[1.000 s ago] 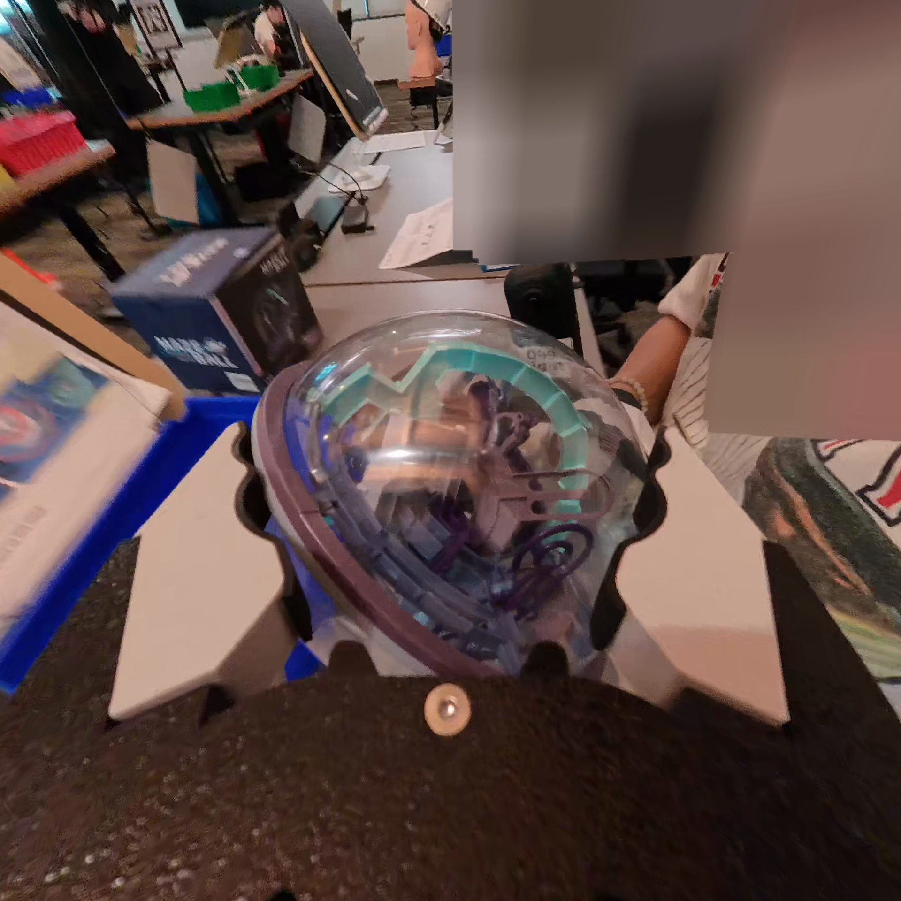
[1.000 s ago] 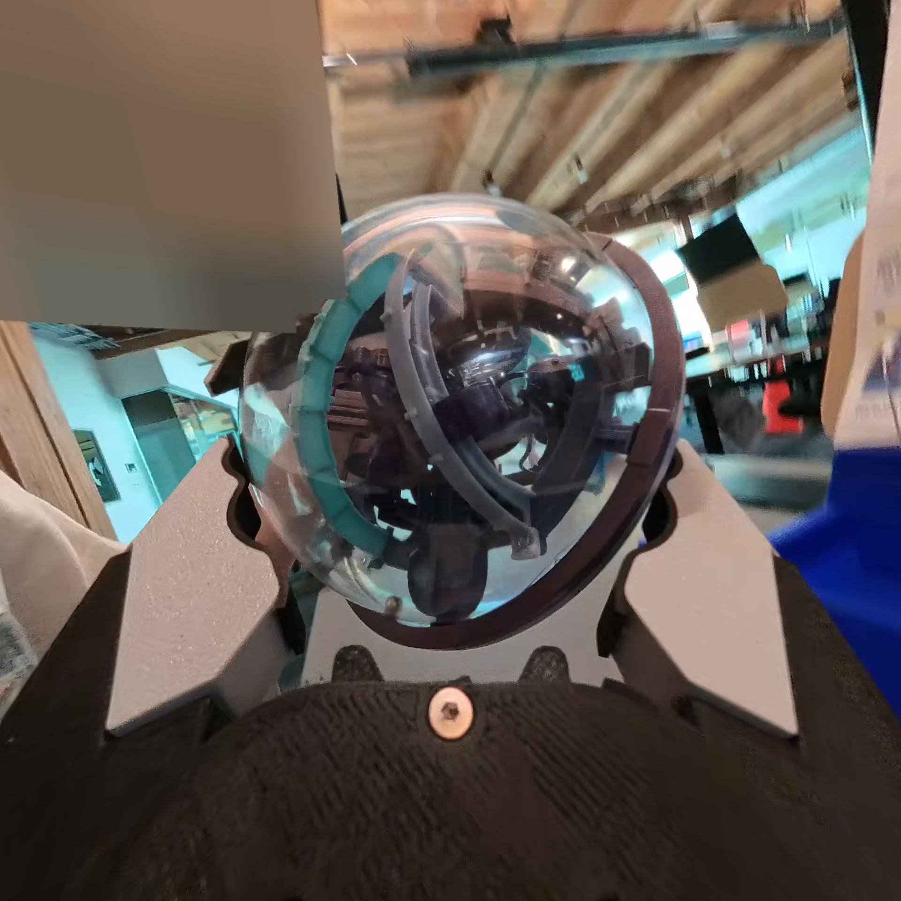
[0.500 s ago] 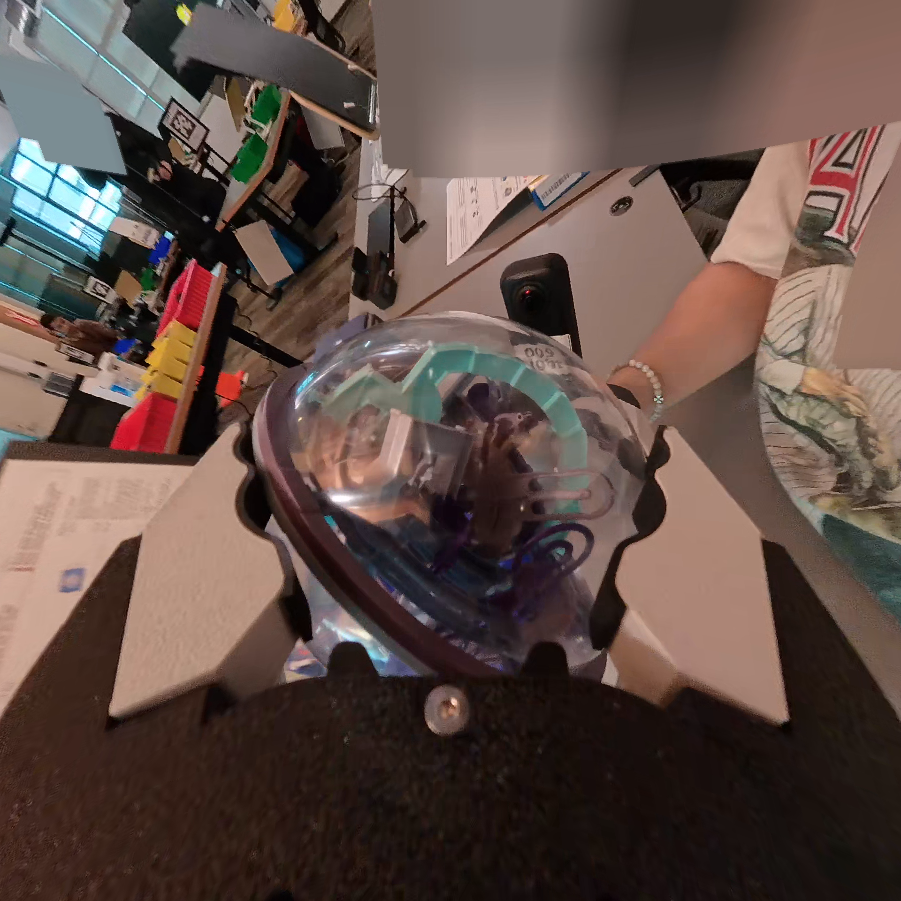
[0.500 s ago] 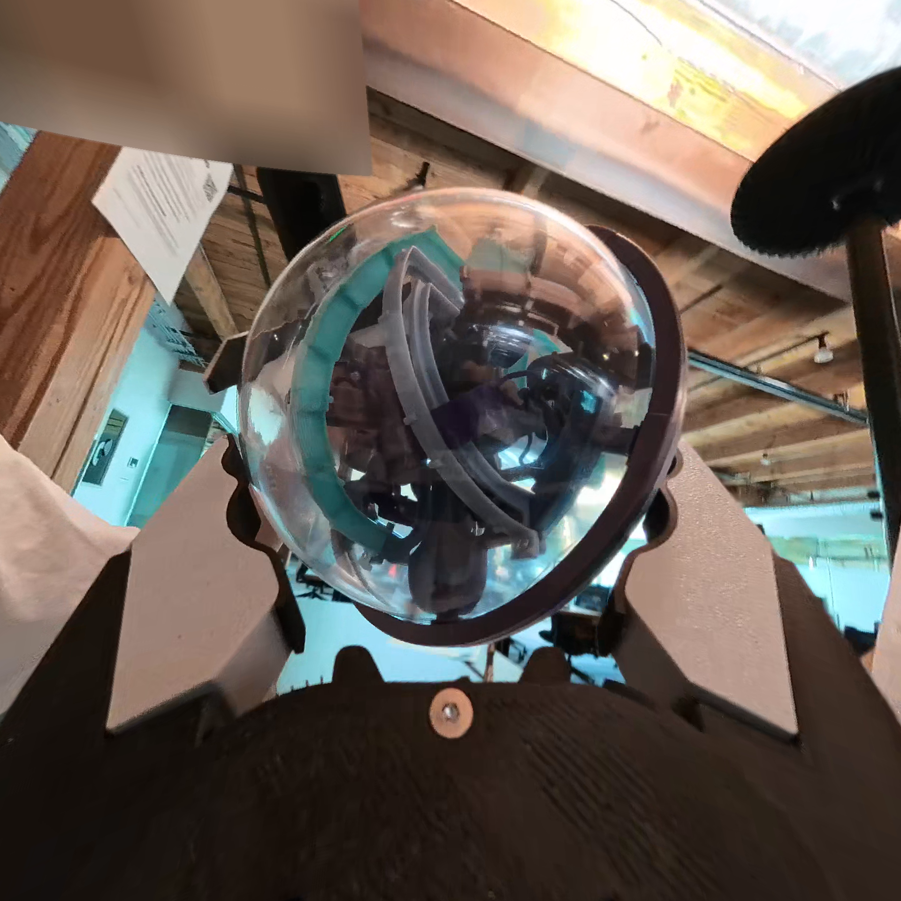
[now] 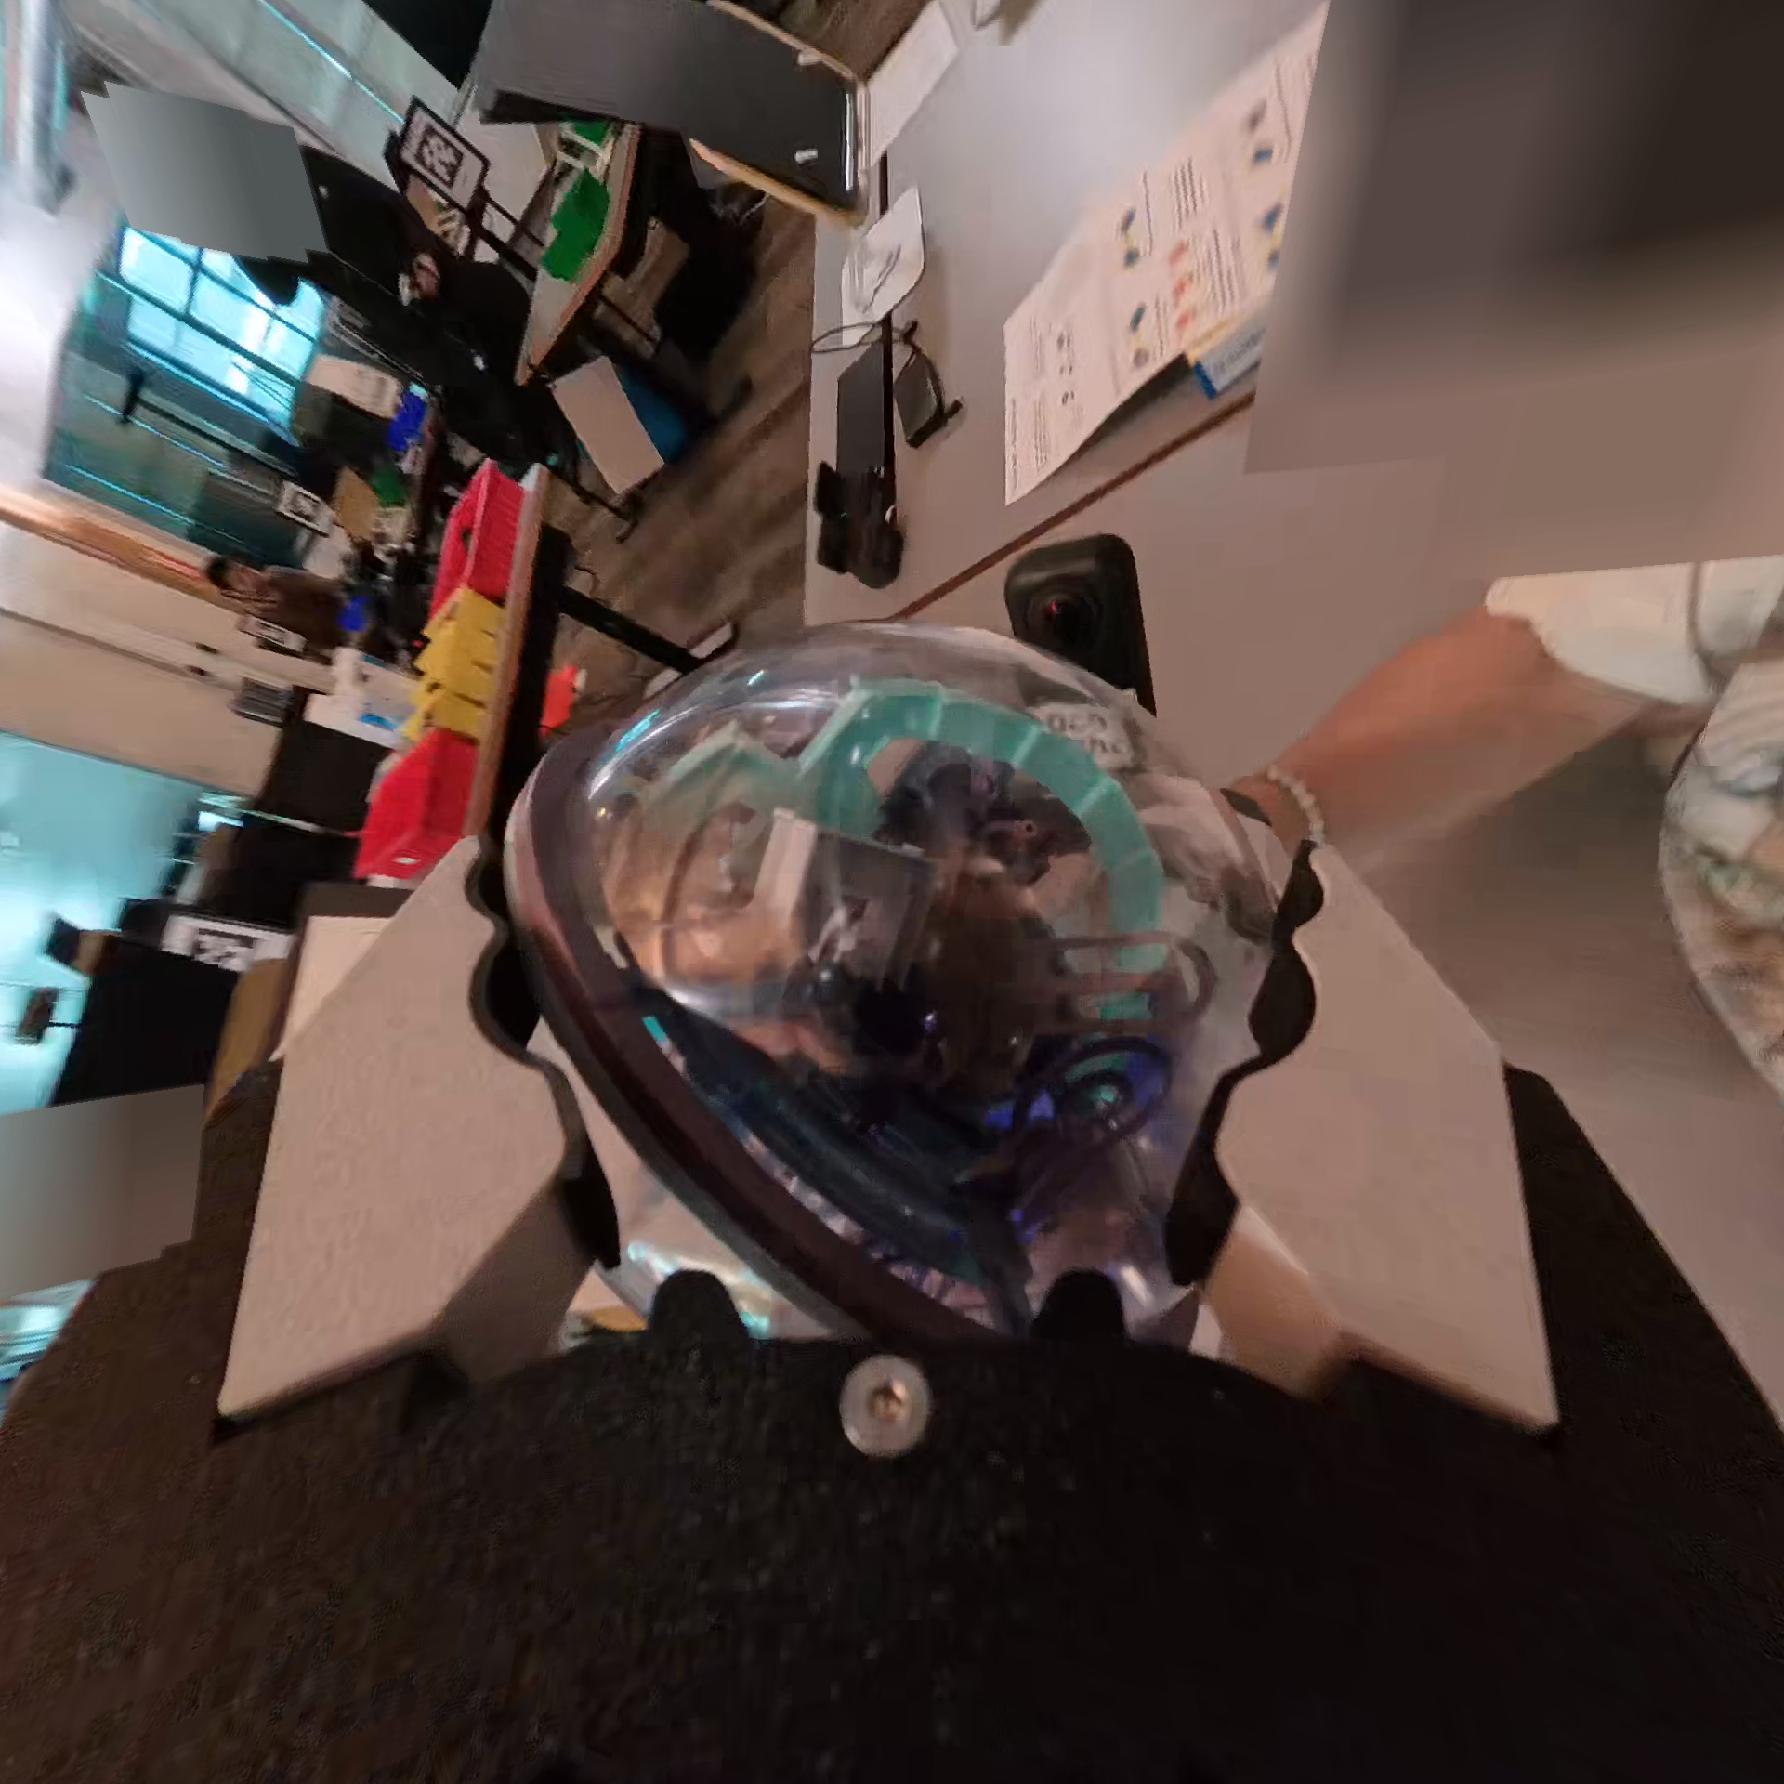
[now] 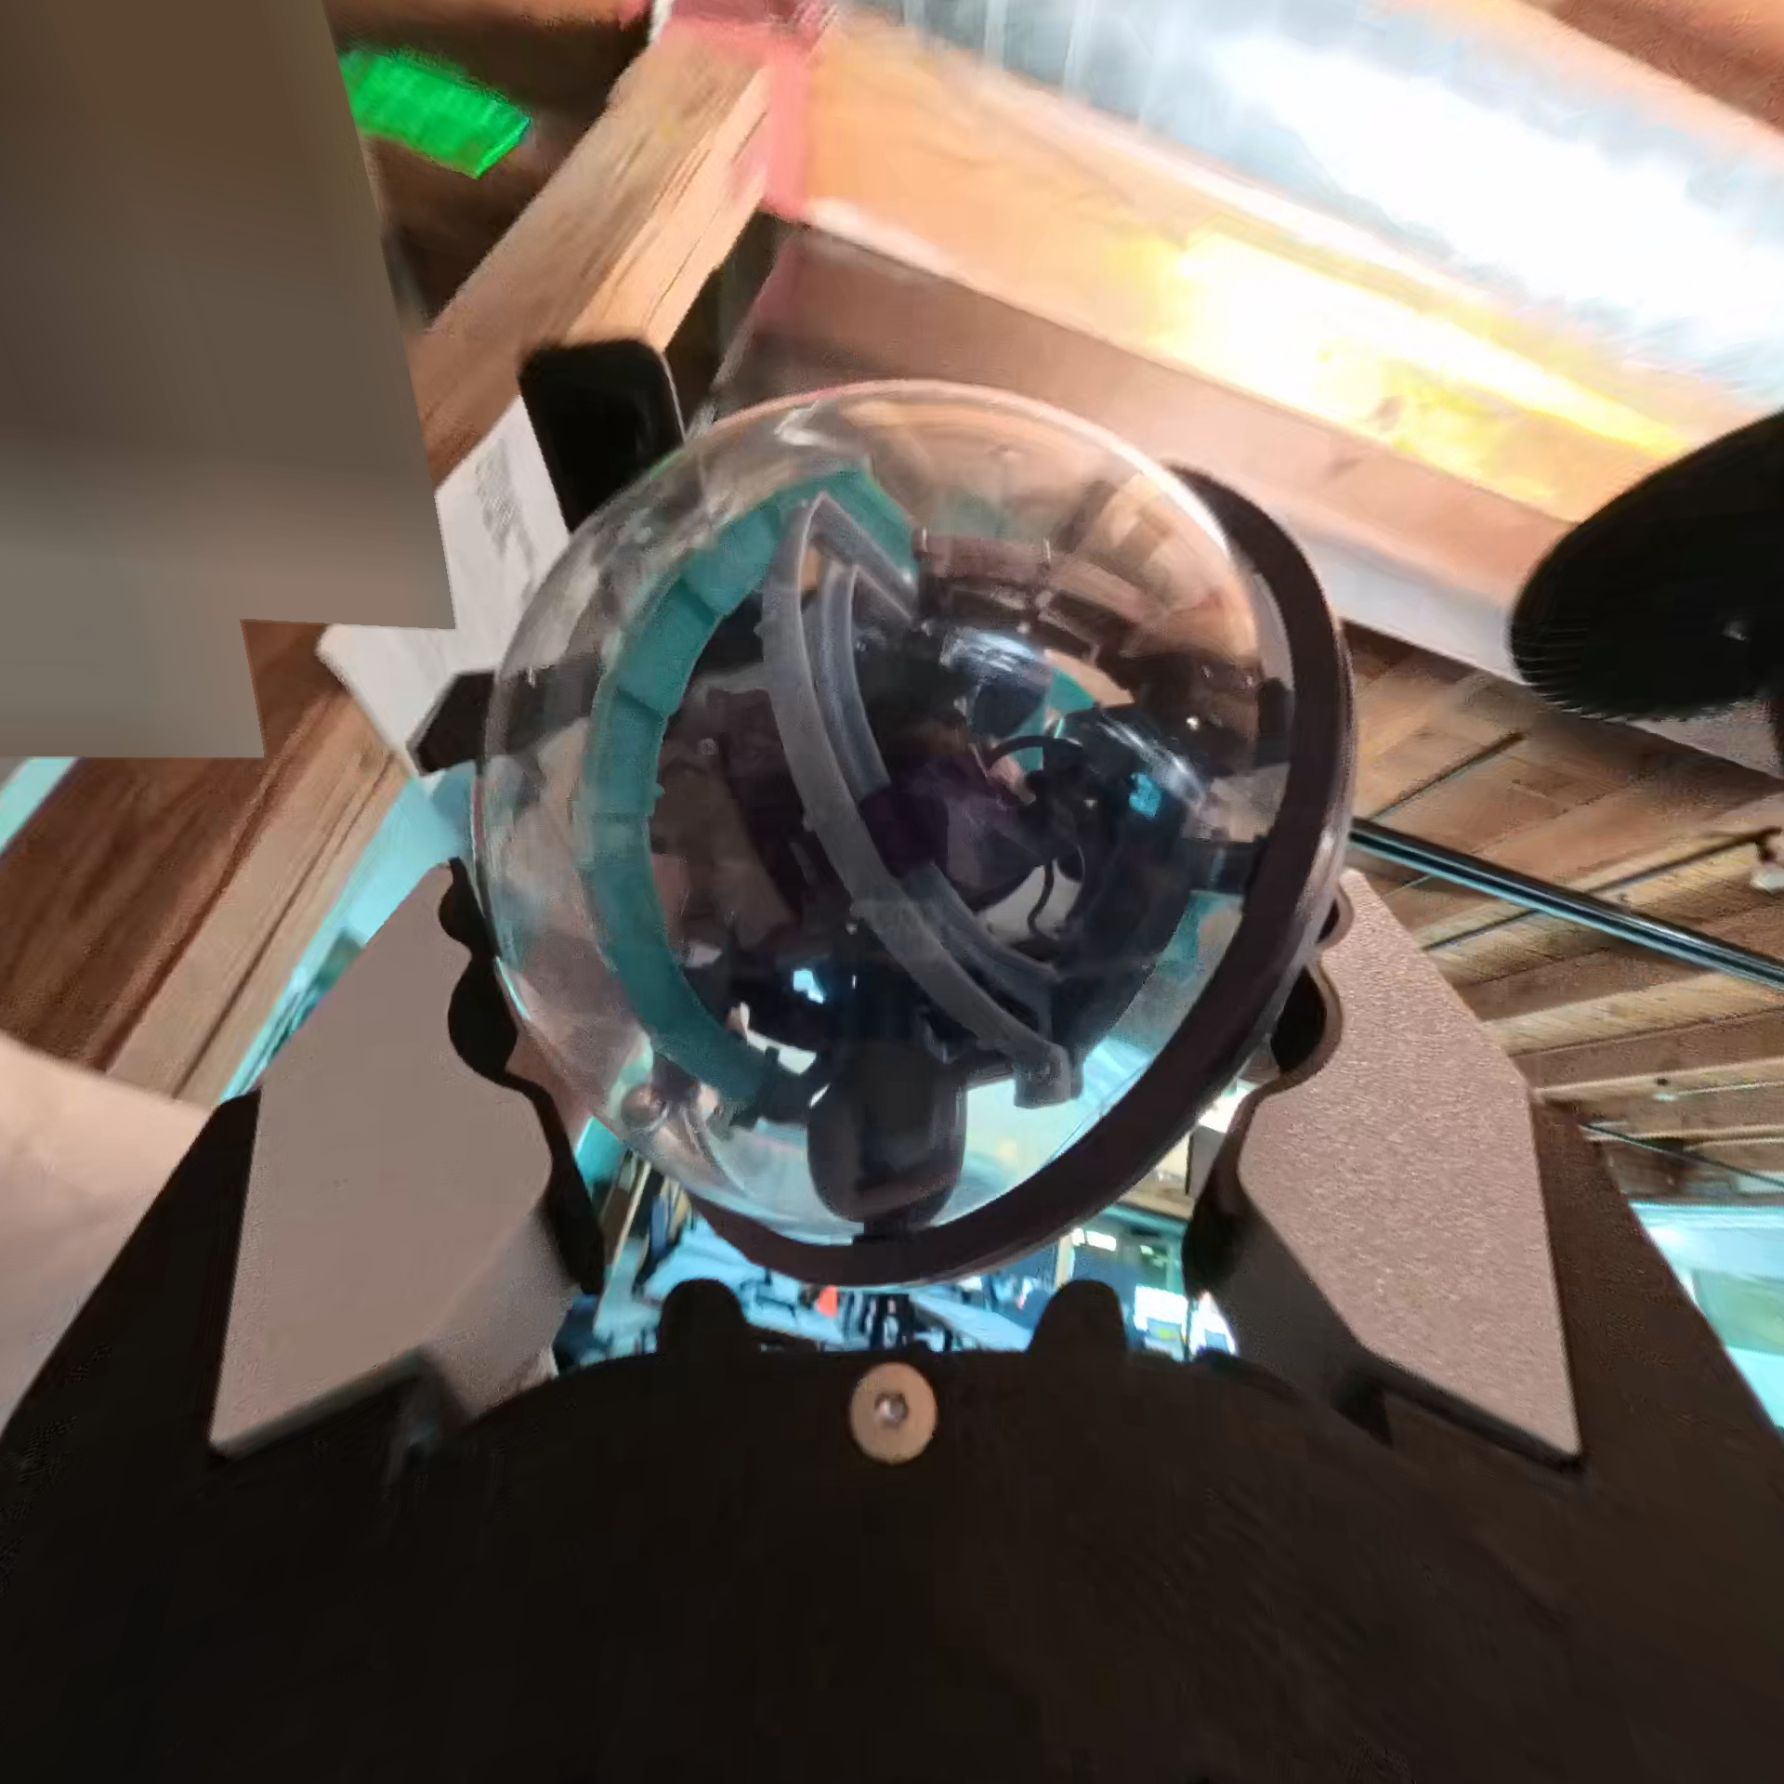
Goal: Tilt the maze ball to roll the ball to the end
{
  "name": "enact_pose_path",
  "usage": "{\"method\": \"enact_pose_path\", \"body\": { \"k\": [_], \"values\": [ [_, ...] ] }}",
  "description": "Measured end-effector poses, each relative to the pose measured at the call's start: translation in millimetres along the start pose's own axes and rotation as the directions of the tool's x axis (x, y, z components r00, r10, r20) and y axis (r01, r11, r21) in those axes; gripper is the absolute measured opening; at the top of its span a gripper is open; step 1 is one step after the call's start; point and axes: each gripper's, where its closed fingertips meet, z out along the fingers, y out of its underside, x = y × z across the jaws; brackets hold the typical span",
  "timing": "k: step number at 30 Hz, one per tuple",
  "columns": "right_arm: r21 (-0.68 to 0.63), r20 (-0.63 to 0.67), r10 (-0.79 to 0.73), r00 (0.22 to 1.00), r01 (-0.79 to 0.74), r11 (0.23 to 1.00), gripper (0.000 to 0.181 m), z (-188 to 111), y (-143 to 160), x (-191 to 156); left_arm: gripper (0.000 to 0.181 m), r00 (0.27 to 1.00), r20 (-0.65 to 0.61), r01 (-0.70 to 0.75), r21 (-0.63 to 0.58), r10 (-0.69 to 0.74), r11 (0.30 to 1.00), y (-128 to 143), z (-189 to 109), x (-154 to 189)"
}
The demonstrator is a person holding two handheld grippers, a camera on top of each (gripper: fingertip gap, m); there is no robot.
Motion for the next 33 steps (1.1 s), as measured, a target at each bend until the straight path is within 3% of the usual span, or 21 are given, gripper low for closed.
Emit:
{"method": "enact_pose_path", "body": {
  "k": [3, 12, 16, 17, 19, 21, 24, 27, 29, 31, 32, 33],
  "values": [
    [0.042, -0.038, -0.042, 0.998, 0.044, 0.998, 0.158, -7.2, -4.4, -1.9, 0.148, 0.999, -0.033, -0.009, 0.039, 0.010, 0.999, -0.3, 3.5, 5.7],
    [0.036, -0.035, -0.027, 0.999, 0.028, 0.999, 0.158, -15.4, 9.7, 3.3, 0.148, 0.998, -0.048, -0.038, -0.015, 0.037, 0.999, 12.2, 12.3, 8.5],
    [0.089, 0.056, -0.196, 0.979, 0.191, 0.978, 0.158, -8.6, -22.0, -25.9, 0.147, 0.980, 0.020, -0.198, 0.044, 0.197, 0.979, -23.4, -0.3, 30.8],
    [0.078, 0.078, -0.223, 0.972, 0.217, 0.973, 0.158, -6.1, -16.7, -23.3, 0.147, 0.969, 0.022, -0.245, 0.020, 0.245, 0.969, -20.2, 0.1, 28.6],
    [0.018, 0.021, -0.034, 0.999, 0.033, 0.999, 0.158, -5.1, 6.7, 13.9, 0.148, 0.999, 0.000, -0.047, -0.033, 0.047, 0.998, 10.3, 10.9, -7.1],
    [0.091, -0.050, 0.015, 0.999, -0.010, 0.996, 0.158, -9.7, 2.9, 27.5, 0.148, 0.998, -0.021, 0.062, 0.036, -0.062, 0.997, 19.4, 14.4, -18.0],
    [0.063, -0.008, -0.034, 0.999, 0.035, 0.997, 0.158, -7.2, 14.8, 16.2, 0.148, 0.999, -0.016, -0.037, 0.006, 0.037, 0.999, 21.2, 8.5, -5.8],
    [0.068, -0.011, 0.007, 1.000, -0.006, 0.998, 0.158, -4.9, 19.0, 20.9, 0.148, 1.000, -0.012, -0.008, -0.010, 0.007, 1.000, 25.1, 7.8, -10.7],
    [0.102, 0.030, -0.066, 0.997, 0.063, 0.993, 0.158, -1.3, 1.0, 5.8, 0.148, 0.997, 0.021, -0.078, 0.023, 0.078, 0.997, 4.5, 1.1, 1.1],
    [0.154, 0.115, -0.224, 0.968, 0.205, 0.967, 0.158, 3.4, -19.5, -21.0, 0.147, 0.964, 0.066, -0.260, 0.033, 0.258, 0.965, -21.4, -7.8, 23.0],
    [0.153, 0.134, -0.258, 0.957, 0.237, 0.959, 0.159, 6.5, -15.8, -16.8, 0.147, 0.955, 0.071, -0.291, 0.005, 0.290, 0.957, -17.4, -7.5, 17.8],
    [0.101, 0.125, -0.155, 0.980, 0.142, 0.985, 0.158, 11.0, -5.1, 1.9, 0.148, 0.979, 0.079, -0.187, -0.027, 0.188, 0.982, -4.9, -4.8, -2.2]
  ]
}}
